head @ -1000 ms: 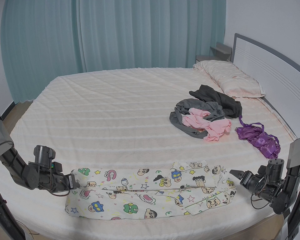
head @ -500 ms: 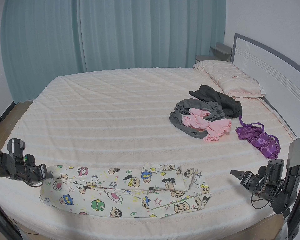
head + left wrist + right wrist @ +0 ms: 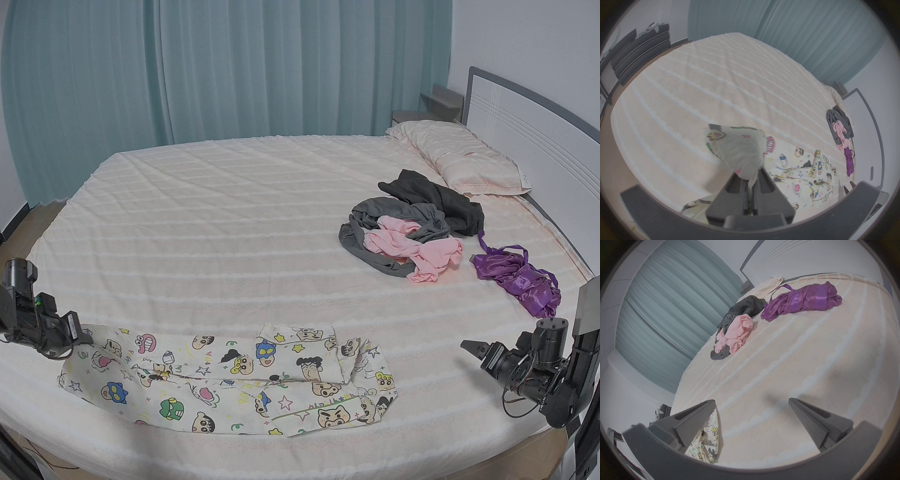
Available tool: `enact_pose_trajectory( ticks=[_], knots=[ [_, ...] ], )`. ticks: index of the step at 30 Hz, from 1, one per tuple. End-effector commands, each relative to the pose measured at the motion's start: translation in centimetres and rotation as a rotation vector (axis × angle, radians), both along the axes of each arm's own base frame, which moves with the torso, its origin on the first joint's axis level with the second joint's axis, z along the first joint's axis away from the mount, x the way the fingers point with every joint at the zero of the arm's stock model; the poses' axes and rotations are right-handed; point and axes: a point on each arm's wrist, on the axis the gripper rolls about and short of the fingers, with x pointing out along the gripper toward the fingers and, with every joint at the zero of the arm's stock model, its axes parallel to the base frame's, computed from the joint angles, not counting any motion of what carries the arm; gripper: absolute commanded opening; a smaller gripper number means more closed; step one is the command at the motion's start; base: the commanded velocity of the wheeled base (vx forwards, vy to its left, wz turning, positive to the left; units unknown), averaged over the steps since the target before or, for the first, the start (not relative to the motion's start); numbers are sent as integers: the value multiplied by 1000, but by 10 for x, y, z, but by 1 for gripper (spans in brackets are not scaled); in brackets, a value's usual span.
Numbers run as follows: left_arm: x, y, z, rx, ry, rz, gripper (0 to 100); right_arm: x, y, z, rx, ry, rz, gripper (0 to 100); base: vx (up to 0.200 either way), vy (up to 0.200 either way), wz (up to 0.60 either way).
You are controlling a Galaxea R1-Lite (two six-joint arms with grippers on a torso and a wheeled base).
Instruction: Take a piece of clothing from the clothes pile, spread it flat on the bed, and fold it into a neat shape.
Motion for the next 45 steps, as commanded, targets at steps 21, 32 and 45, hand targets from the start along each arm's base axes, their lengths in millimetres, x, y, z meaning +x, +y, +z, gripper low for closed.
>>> enact_pose_trajectory(
  ticks=[21,32,45],
  knots=[
    [10,-335,22,200,-57,-408,0,-4,0,0,-3,7,0,100,0,0,0],
    [9,-375,31,105,-71,-525,0,-4,1,0,-4,8,2,100,0,0,0],
    [28,-386,42,-103,-113,-538,0,-4,1,0,-4,10,3,100,0,0,0]
  ],
)
